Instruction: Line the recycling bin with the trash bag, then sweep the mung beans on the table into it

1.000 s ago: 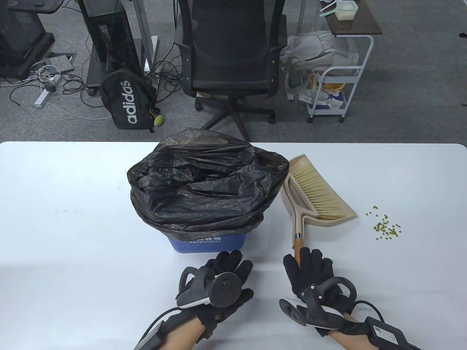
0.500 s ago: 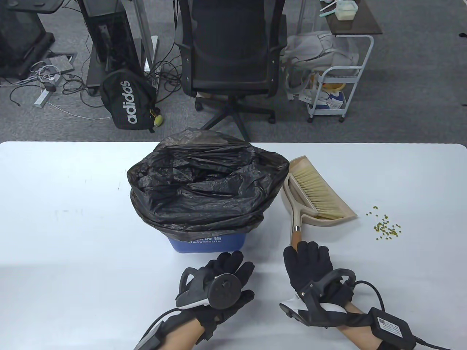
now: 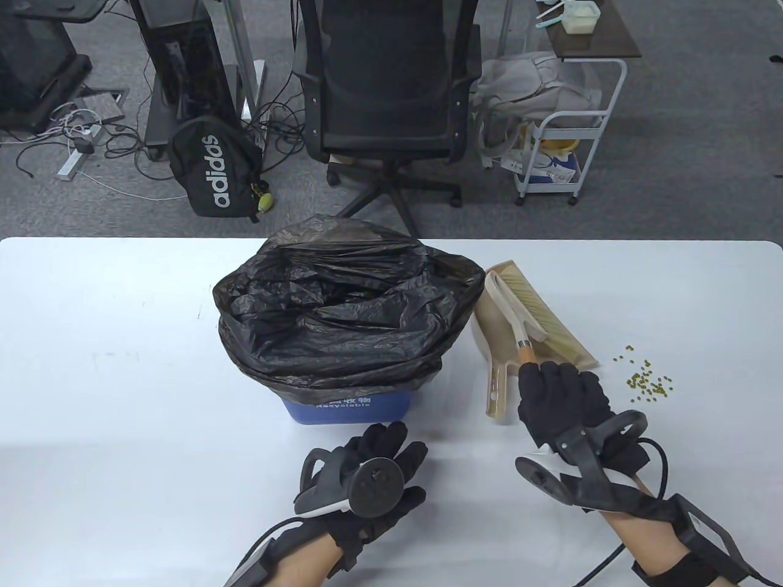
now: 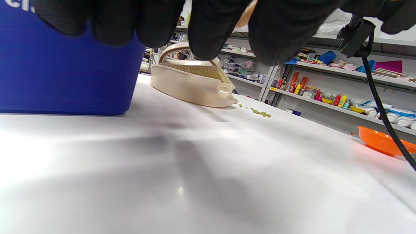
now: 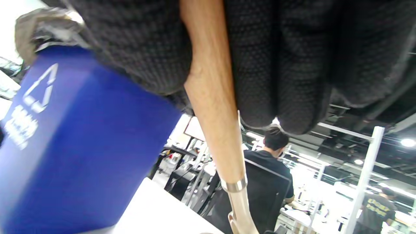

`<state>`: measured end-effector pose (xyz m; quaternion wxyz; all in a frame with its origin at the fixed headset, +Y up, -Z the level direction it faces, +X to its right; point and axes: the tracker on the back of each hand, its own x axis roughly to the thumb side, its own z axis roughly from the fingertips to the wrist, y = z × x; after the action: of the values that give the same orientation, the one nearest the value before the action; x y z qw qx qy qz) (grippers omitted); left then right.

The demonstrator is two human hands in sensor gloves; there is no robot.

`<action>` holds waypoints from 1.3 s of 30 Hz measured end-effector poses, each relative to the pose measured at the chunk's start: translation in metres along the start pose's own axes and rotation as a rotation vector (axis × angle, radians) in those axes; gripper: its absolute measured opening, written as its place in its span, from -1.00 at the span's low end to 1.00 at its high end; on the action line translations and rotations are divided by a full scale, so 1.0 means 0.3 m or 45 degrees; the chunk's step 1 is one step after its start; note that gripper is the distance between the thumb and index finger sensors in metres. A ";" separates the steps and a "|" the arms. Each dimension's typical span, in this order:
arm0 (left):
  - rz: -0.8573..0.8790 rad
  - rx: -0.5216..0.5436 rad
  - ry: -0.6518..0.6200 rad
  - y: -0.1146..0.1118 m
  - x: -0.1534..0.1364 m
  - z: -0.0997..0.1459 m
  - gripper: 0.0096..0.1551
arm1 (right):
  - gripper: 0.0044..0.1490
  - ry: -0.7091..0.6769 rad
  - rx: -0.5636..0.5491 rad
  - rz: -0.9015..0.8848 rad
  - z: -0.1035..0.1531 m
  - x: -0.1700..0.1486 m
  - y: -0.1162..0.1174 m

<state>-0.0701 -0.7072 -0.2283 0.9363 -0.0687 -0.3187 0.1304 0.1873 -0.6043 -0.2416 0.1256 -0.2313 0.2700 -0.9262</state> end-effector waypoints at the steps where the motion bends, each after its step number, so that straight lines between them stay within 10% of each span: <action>1: 0.000 0.002 -0.002 0.001 0.002 0.001 -0.17 | -0.25 0.036 -0.012 -0.014 -0.001 -0.022 -0.014; 11: 0.009 -0.002 -0.013 0.002 0.007 0.003 -0.18 | -0.24 0.318 -0.090 -0.031 0.077 -0.177 -0.093; 39: 0.018 -0.039 0.014 0.003 0.005 0.003 -0.16 | -0.25 0.563 -0.123 0.047 0.282 -0.221 0.064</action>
<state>-0.0696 -0.7059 -0.2270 0.9359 -0.0861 -0.3152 0.1317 0.2884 -0.6338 -0.2131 0.0690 -0.0237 0.3393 -0.9378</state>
